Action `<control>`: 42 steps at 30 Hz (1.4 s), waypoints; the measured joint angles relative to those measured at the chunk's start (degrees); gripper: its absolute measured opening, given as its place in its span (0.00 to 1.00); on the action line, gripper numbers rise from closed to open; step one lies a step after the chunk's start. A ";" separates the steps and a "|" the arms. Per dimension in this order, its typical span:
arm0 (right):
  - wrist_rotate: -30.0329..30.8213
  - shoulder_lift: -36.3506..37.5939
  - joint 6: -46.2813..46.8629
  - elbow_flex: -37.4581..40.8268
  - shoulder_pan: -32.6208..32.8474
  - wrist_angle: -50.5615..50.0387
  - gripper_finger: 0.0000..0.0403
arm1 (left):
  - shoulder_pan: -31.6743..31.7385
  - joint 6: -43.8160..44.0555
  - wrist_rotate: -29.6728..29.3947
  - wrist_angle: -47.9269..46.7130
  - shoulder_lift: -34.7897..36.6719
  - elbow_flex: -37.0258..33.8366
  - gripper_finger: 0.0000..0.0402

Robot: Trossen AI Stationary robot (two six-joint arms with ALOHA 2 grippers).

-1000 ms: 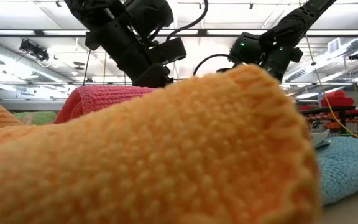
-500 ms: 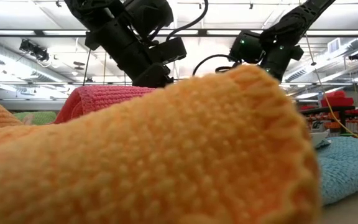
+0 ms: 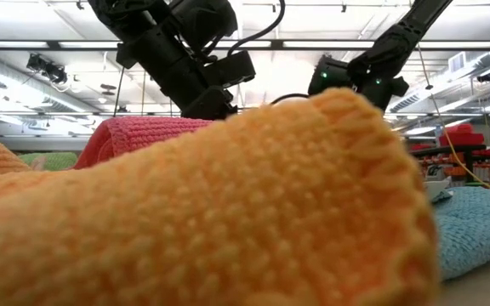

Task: Fold microfiber towels
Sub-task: Fold the top blue towel

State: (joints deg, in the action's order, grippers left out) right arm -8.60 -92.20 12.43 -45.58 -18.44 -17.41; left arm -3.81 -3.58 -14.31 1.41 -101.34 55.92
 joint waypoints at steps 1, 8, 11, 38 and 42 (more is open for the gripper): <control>0.07 0.24 0.00 0.00 0.00 -0.16 0.05 | 0.00 -0.04 0.00 0.00 -0.02 0.00 0.29; 1.36 0.44 -0.84 0.00 0.00 0.13 0.21 | 0.00 -0.05 0.01 -0.02 -0.02 0.01 0.29; 2.45 0.43 -1.07 0.00 -0.02 0.27 0.28 | 0.00 -0.06 0.02 -0.02 -0.02 0.02 0.30; 14.39 7.12 -7.61 0.59 20.06 12.76 0.38 | -0.19 -0.06 0.00 -0.07 -0.02 0.02 0.30; 19.42 6.13 -4.55 3.51 25.47 18.74 0.38 | -0.37 -0.06 0.02 -0.08 -0.02 0.04 0.30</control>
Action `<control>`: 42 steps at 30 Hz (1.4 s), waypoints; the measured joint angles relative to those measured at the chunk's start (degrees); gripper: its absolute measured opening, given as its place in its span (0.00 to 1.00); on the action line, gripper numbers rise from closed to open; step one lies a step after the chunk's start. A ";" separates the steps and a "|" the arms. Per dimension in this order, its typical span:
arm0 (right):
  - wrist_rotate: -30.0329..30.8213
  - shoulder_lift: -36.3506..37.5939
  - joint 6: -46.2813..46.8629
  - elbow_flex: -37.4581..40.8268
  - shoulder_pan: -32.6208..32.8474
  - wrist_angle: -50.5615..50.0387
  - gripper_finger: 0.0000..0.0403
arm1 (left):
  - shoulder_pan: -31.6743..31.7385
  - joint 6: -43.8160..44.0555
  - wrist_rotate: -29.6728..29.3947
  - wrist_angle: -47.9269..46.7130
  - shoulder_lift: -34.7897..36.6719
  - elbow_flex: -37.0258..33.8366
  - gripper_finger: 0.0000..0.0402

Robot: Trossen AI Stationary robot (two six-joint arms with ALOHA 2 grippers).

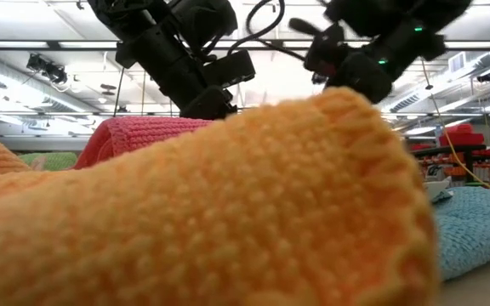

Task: Fold microfiber towels
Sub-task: Fold the top blue towel

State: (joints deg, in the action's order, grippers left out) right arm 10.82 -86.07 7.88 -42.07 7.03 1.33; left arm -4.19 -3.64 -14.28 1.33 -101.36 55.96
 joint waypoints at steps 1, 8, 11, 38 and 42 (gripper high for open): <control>0.90 -0.26 1.05 0.92 1.44 2.86 0.38 | 0.00 -0.01 0.03 0.04 0.00 0.00 0.30; 7.66 -0.27 2.18 3.86 9.41 4.69 0.38 | 0.02 -0.02 0.00 -0.25 0.00 0.02 0.32; 14.71 -1.10 0.63 3.87 13.82 4.61 0.38 | 0.02 -0.04 0.00 -0.01 0.00 0.02 0.32; 24.41 -15.59 -0.11 -2.83 17.88 3.14 0.68 | 0.26 -0.50 -0.02 0.49 0.02 0.02 0.31; 29.58 -17.80 -0.94 -2.83 18.33 3.40 0.69 | 0.26 -0.55 -0.02 0.49 0.01 0.02 0.32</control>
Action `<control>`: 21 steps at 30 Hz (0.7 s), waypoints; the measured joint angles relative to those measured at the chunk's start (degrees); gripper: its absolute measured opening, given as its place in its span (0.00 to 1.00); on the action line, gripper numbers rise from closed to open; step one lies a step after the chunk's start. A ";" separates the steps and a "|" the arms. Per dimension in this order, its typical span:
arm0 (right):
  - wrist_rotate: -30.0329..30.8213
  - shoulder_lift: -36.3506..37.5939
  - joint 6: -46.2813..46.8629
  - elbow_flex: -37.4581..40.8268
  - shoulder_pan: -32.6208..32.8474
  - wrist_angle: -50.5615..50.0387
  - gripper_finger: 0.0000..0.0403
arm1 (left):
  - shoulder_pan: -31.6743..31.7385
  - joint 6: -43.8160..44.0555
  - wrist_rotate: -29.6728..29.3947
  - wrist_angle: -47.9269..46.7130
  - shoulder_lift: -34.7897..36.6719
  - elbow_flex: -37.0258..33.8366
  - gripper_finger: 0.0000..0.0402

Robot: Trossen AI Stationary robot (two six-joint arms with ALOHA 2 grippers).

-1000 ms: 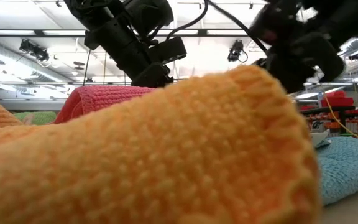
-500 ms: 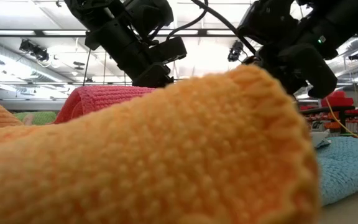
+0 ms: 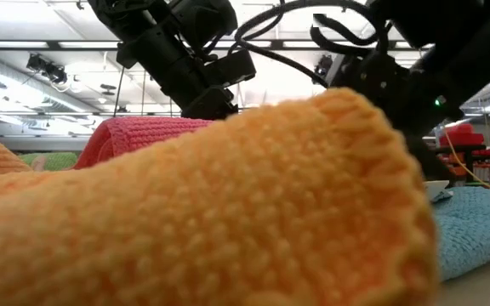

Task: Fold microfiber towels
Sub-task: Fold the top blue towel

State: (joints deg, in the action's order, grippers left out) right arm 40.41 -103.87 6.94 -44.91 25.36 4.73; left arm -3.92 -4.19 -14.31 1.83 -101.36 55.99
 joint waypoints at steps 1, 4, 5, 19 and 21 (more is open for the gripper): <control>1.30 -0.43 -0.18 0.00 0.20 0.01 0.69 | 0.00 0.00 0.00 0.00 0.00 -0.01 0.32; 3.97 -1.11 -0.29 0.00 0.31 0.13 0.67 | 0.00 -0.09 0.00 0.00 0.01 0.00 0.31; 4.22 -1.14 -0.33 0.00 0.27 0.04 0.65 | 0.00 -0.11 0.00 0.00 0.02 -0.02 0.30; 4.73 -1.14 0.01 1.16 -0.26 -0.48 0.33 | -0.01 0.01 -0.02 0.02 0.02 -0.02 0.31; 4.65 -1.14 0.42 1.33 -0.26 -0.50 0.29 | 0.00 0.07 -0.02 0.02 0.02 -0.02 0.30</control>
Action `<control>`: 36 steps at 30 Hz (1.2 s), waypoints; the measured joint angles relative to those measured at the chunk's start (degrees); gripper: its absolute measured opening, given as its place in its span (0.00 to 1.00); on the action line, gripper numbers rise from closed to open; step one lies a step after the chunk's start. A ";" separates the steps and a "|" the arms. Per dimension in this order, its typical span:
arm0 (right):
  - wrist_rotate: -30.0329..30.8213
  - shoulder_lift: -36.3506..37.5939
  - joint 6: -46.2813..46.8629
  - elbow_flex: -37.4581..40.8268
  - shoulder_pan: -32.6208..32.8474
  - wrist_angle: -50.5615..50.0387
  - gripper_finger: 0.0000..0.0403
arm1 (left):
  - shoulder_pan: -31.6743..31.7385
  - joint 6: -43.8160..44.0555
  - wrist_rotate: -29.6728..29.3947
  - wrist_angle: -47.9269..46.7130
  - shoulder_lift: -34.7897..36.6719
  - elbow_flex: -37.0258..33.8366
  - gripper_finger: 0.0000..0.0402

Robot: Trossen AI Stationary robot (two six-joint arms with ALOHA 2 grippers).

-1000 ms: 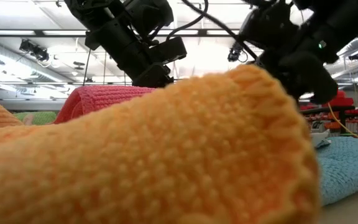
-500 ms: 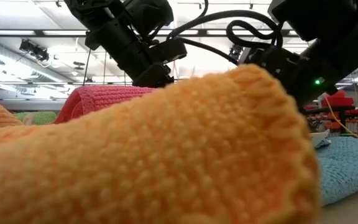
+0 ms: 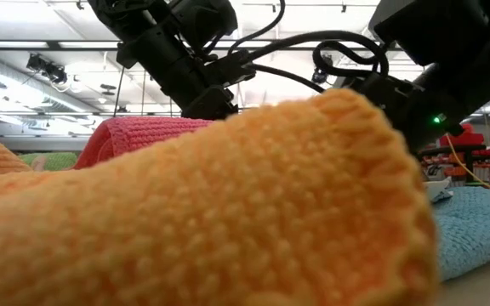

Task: Fold microfiber towels
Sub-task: Fold the top blue towel

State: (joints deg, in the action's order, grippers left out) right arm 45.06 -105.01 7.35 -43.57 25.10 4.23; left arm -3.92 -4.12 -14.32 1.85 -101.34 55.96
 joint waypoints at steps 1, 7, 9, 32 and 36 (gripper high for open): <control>-0.08 0.00 0.00 0.00 0.00 0.11 0.27 | 0.00 0.02 0.00 0.00 0.00 0.00 0.30; -0.09 0.00 1.27 0.00 -0.04 0.67 0.17 | 0.00 0.00 0.00 0.00 0.00 0.00 0.29; -0.09 0.00 3.30 0.00 -0.40 0.70 0.14 | -0.02 0.00 0.00 0.01 0.00 0.00 0.30; -2.18 3.55 14.50 -2.03 -3.04 2.82 0.11 | -0.20 0.28 2.79 -0.38 -3.78 -0.03 0.31; -3.41 3.48 16.04 -2.03 -3.16 2.75 0.11 | 0.00 -2.12 2.79 0.81 -7.16 -0.02 0.31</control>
State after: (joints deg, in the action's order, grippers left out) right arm 41.64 -101.54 23.40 -45.60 21.94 6.98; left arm -3.92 -6.24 -11.53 2.66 -108.50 55.94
